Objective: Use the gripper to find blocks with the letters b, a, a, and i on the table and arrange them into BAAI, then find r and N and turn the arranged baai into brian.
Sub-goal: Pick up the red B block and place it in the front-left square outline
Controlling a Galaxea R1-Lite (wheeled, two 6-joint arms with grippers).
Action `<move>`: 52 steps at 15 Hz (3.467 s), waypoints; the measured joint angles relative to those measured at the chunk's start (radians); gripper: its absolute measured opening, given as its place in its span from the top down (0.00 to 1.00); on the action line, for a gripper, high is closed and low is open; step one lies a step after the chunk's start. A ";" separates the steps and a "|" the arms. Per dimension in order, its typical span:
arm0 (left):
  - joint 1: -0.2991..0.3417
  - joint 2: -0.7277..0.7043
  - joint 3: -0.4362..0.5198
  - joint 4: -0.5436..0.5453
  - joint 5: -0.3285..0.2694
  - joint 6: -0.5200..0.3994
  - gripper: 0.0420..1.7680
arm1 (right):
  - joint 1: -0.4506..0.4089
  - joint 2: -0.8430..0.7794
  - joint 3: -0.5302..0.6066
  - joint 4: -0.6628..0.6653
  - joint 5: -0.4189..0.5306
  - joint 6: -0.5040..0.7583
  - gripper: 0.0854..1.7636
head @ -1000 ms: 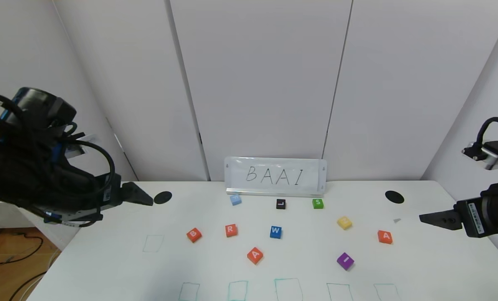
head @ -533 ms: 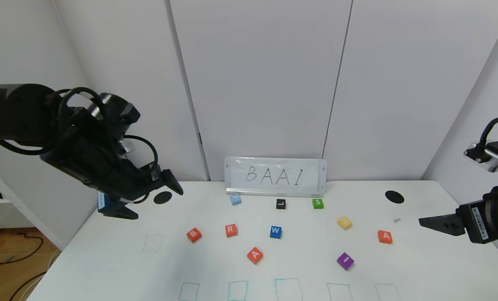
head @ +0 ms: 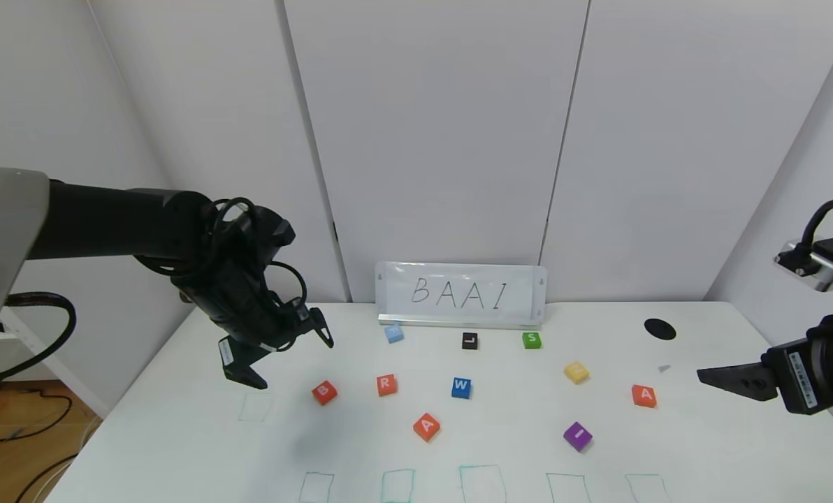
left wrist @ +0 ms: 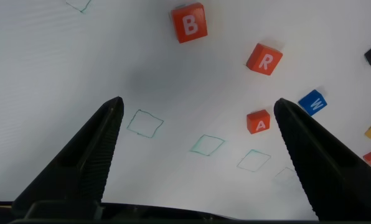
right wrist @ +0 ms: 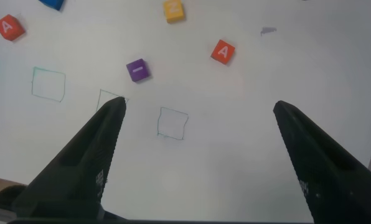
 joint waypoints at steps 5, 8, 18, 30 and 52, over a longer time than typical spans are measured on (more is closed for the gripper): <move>-0.024 0.098 -0.005 -0.008 0.060 -0.033 0.03 | 0.003 -0.003 0.000 -0.001 -0.001 0.000 0.03; -0.043 0.159 -0.023 -0.011 0.110 -0.079 0.03 | 0.003 -0.006 0.000 -0.001 -0.001 0.000 0.03; -0.066 0.280 -0.096 -0.051 0.173 -0.165 0.03 | 0.005 -0.017 0.004 -0.004 -0.002 -0.001 0.03; -0.063 0.307 -0.082 -0.074 0.179 -0.169 0.15 | 0.005 -0.020 0.008 -0.007 -0.003 -0.003 0.03; -0.080 0.273 -0.066 -0.081 0.175 -0.140 0.73 | 0.006 -0.030 0.017 -0.009 -0.002 -0.022 0.03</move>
